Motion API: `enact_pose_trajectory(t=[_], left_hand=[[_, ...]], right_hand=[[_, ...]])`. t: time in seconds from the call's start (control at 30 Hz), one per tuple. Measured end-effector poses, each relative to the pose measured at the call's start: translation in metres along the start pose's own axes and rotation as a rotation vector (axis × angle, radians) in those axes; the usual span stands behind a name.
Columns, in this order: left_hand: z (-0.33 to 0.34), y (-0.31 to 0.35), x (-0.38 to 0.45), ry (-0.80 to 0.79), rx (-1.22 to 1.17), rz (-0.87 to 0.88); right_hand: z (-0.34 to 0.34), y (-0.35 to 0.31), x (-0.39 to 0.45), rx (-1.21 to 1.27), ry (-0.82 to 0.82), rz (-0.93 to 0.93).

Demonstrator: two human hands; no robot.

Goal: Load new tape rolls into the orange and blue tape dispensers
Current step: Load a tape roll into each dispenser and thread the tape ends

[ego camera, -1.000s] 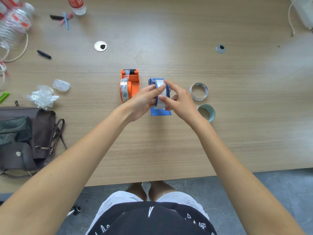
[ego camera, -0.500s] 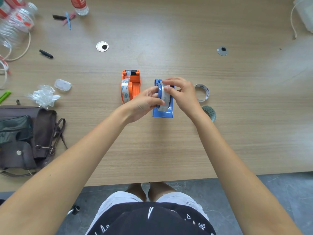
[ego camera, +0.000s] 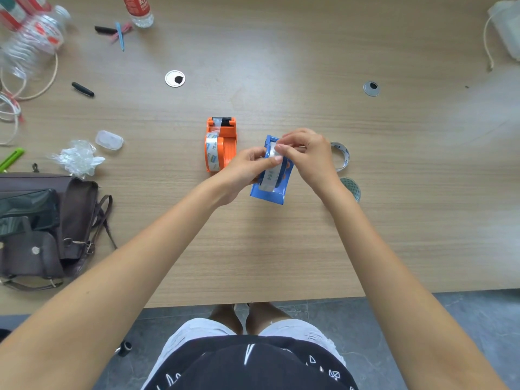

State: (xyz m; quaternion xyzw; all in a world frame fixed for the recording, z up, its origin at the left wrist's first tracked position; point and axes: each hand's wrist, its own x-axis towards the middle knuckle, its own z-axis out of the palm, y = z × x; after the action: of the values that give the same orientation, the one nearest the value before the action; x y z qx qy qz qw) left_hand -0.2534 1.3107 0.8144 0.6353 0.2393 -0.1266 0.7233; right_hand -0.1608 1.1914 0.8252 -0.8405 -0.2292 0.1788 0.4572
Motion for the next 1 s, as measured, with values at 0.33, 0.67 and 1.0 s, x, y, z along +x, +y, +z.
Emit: enact_pose_trajectory(t=[0.33,0.67,1.0], left_hand=[[0.003,0.008,-0.007,0.127,0.104,-0.078],[-0.01,0.005,-0.013,0.141,0.067,0.021],[-0.024,0.001,-0.015,0.116,0.167,-0.055]], right_hand=[[0.003,0.001,0.003,-0.071,0.048,0.073],[-0.004,0.016,0.014,0.002,-0.037,0.291],[-0.003,0.013,0.009,-0.036,-0.082,0.29]])
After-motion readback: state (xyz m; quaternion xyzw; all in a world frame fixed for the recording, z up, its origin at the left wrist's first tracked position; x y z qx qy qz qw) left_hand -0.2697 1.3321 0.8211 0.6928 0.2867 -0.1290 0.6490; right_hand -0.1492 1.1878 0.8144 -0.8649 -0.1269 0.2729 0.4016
